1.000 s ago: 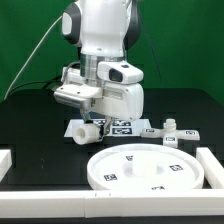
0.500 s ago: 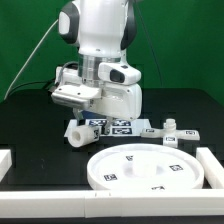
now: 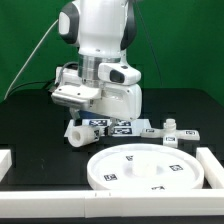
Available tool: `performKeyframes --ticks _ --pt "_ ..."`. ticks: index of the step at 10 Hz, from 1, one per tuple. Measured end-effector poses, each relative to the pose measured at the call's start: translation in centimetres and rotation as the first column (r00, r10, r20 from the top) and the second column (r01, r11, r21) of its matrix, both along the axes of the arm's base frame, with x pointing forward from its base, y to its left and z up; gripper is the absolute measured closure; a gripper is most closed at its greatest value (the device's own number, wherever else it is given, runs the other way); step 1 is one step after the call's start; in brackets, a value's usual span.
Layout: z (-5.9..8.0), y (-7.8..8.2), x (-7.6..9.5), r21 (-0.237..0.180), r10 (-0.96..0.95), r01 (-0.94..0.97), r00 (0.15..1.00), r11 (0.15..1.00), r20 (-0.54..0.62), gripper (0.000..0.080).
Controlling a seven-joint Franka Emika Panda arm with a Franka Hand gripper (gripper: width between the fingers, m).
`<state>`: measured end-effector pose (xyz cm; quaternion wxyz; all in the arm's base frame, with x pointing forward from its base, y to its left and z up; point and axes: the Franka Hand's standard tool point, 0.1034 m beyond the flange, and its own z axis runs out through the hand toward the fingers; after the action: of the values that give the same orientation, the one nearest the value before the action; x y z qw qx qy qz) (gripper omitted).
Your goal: Assemble round table
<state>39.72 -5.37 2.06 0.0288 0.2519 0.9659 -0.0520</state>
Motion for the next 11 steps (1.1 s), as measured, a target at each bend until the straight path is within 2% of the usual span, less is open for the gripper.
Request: performKeyframes --ticks 2,3,4,5,8,10,11 --pt "2.6 0.7 1.8 -0.015 -0.067 0.068 0.996 0.998 0.060 0.0150" --pt "3.8 1.7 2.5 -0.010 -0.072 0.074 0.992 0.997 0.106 0.0150" --pt "4.9 1.7 2.9 -0.007 -0.090 0.092 0.987 0.996 0.131 0.0150" --pt "5.2 1.7 3.1 -0.004 -0.104 0.106 0.985 0.994 0.140 0.0150" --pt "4.8 1.7 2.9 0.002 -0.143 0.144 0.980 0.990 0.135 0.0150" --pt "5.7 1.0 3.8 0.065 -0.404 0.399 0.899 0.915 0.168 0.0150" --pt "6.4 -0.1 4.0 0.090 -0.583 0.576 0.797 0.813 0.158 0.0150"
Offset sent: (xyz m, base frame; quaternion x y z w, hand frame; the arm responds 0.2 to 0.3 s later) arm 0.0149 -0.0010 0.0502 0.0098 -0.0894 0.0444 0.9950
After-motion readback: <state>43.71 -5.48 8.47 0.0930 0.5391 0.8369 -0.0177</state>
